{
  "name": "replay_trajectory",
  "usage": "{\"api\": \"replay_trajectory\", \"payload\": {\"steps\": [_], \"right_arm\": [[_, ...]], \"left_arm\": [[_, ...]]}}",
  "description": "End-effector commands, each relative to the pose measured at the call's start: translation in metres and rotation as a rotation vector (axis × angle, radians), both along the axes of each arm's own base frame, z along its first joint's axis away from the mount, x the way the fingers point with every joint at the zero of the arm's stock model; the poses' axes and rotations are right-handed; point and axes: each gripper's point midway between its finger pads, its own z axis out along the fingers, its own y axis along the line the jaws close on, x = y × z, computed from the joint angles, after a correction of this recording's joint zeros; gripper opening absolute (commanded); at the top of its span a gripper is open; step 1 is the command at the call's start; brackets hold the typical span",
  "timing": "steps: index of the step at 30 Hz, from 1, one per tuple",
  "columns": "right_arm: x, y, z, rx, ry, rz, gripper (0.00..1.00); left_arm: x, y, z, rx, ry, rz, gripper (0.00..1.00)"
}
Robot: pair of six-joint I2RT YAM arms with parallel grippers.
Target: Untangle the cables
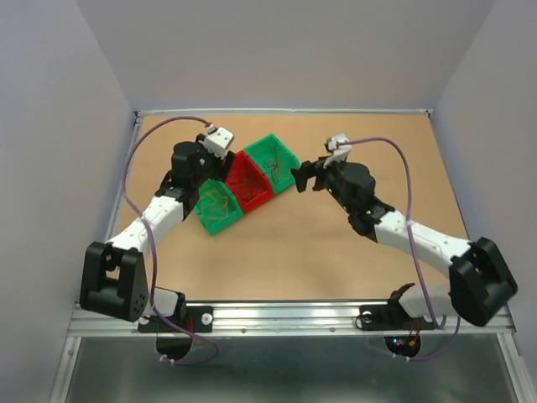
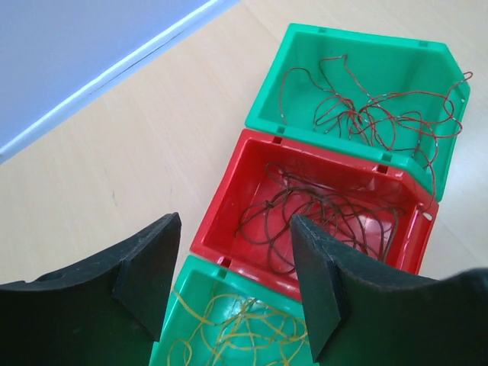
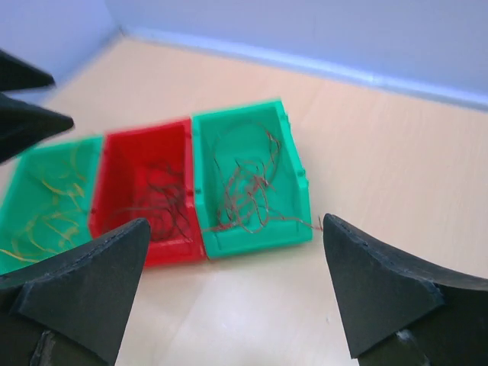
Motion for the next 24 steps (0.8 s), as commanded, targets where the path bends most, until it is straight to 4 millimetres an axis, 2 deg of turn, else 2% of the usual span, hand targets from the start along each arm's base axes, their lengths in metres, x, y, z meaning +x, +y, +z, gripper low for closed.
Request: {"api": "replay_trajectory", "payload": {"steps": [1, 2, 3, 4, 5, 6, 7, 8, 9, 10, 11, 14, 15, 16, 17, 18, 20, 24], "right_arm": [[-0.045, -0.047, 0.039, 0.145, -0.217, -0.060, 1.00], [-0.053, -0.057, 0.069, 0.203, -0.287, -0.082, 1.00], [-0.067, -0.069, 0.047, 0.190, -0.271, -0.091, 1.00], [-0.079, -0.080, 0.051, 0.218, -0.297, -0.102, 1.00], [-0.100, -0.095, 0.076, 0.273, -0.381, -0.100, 1.00], [-0.112, -0.103, 0.064, 0.277, -0.387, -0.094, 1.00], [-0.131, -0.114, 0.080, 0.319, -0.445, -0.084, 1.00], [-0.140, -0.119, 0.083, 0.333, -0.467, -0.076, 1.00], [-0.146, -0.123, 0.084, 0.341, -0.478, -0.076, 1.00], [-0.148, -0.126, 0.073, 0.323, -0.450, -0.084, 1.00], [-0.158, -0.137, 0.084, 0.350, -0.488, -0.098, 1.00], [-0.161, -0.150, 0.076, 0.323, -0.457, -0.152, 1.00], [-0.164, -0.155, 0.080, 0.336, -0.464, -0.166, 1.00], [-0.165, -0.158, 0.079, 0.341, -0.461, -0.177, 1.00], [-0.165, -0.160, 0.079, 0.352, -0.457, -0.186, 1.00], [-0.166, -0.160, 0.079, 0.355, -0.460, -0.185, 1.00], [-0.165, -0.160, 0.081, 0.368, -0.458, -0.187, 1.00], [-0.159, -0.159, 0.077, 0.346, -0.438, -0.204, 1.00]], "left_arm": [[-0.010, 0.043, 0.050, -0.135, -0.178, 0.070, 0.71], [-0.016, 0.055, 0.047, -0.161, -0.170, 0.088, 0.71], [-0.026, 0.060, 0.042, -0.193, -0.179, 0.052, 0.71], [-0.035, 0.070, 0.057, -0.246, -0.210, 0.061, 0.71], [-0.037, 0.099, 0.064, -0.270, -0.240, 0.125, 0.72], [-0.046, 0.103, 0.063, -0.296, -0.236, 0.132, 0.72], [-0.050, 0.106, 0.060, -0.309, -0.217, 0.136, 0.71], [-0.055, 0.113, 0.058, -0.302, -0.209, 0.137, 0.71], [-0.062, 0.111, 0.050, -0.298, -0.178, 0.114, 0.71], [-0.073, 0.104, 0.050, -0.296, -0.180, 0.066, 0.71], [-0.078, 0.109, 0.051, -0.293, -0.192, 0.075, 0.71], [-0.093, 0.116, 0.063, -0.283, -0.295, 0.134, 0.71], [-0.097, 0.122, 0.053, -0.284, -0.299, 0.171, 0.73], [-0.106, 0.120, 0.062, -0.284, -0.350, 0.170, 0.83], [-0.110, 0.121, 0.067, -0.283, -0.388, 0.171, 0.86], [-0.114, 0.120, 0.059, -0.288, -0.391, 0.173, 0.89], [-0.123, 0.118, 0.070, -0.282, -0.455, 0.161, 0.90], [-0.129, 0.114, 0.073, -0.279, -0.481, 0.144, 0.90]]}}
